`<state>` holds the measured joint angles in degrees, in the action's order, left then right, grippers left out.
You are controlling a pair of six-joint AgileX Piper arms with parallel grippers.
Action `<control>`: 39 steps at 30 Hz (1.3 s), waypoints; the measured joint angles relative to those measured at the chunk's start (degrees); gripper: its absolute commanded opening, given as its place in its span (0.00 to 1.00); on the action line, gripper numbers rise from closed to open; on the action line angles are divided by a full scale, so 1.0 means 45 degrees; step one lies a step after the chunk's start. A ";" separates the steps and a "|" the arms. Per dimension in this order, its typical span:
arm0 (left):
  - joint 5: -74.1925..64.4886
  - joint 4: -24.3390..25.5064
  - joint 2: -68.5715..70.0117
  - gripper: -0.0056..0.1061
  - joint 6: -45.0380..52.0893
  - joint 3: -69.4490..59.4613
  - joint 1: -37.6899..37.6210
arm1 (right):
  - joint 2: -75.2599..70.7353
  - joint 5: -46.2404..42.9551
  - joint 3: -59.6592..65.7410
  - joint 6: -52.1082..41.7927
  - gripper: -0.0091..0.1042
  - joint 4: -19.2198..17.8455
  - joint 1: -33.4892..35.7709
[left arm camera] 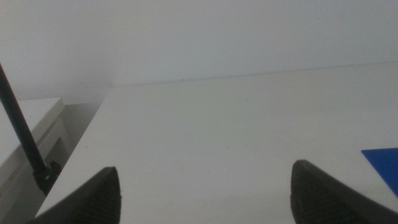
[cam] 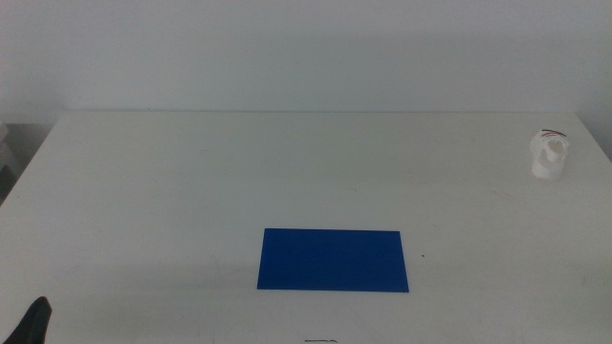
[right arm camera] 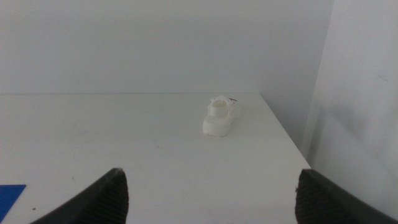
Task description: Use one arm to grab the shoe from the table and place it on the mat.
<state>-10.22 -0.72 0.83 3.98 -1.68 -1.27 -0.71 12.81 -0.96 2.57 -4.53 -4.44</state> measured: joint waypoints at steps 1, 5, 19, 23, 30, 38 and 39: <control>0.0000 0.0000 0.0000 0.89 0.0000 0.0000 0.0000 | 0.0000 0.0000 0.0000 0.0014 0.74 0.0000 0.0000; 0.0000 0.0000 0.0000 0.89 0.0000 0.0000 0.0000 | 0.0000 0.0000 0.0000 0.0145 0.74 0.0024 0.0000; 0.0000 0.0000 0.0000 0.89 0.0000 0.0000 0.0000 | 0.0438 -0.0405 -0.0194 0.0181 0.74 -0.0063 0.0000; 0.0000 0.0000 0.0000 0.89 0.0000 0.0000 0.0000 | 0.3109 -0.0406 -0.1450 0.0181 0.74 -0.0010 0.0000; 0.0000 0.0000 0.0000 0.89 0.0000 0.0000 0.0000 | 0.9058 0.1123 -0.6193 0.0368 0.74 0.0806 0.0000; 0.0000 0.0000 0.0000 0.89 0.0000 0.0000 0.0000 | 1.3656 0.1672 -0.8795 0.0693 0.74 0.1007 0.0000; 0.0000 0.0000 0.0000 0.89 0.0000 0.0000 0.0000 | 1.4040 0.1672 -0.8891 0.0695 0.74 0.1007 0.0000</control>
<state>-10.22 -0.72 0.83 3.98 -1.68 -1.27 62.47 20.33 -40.97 5.69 0.00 -4.44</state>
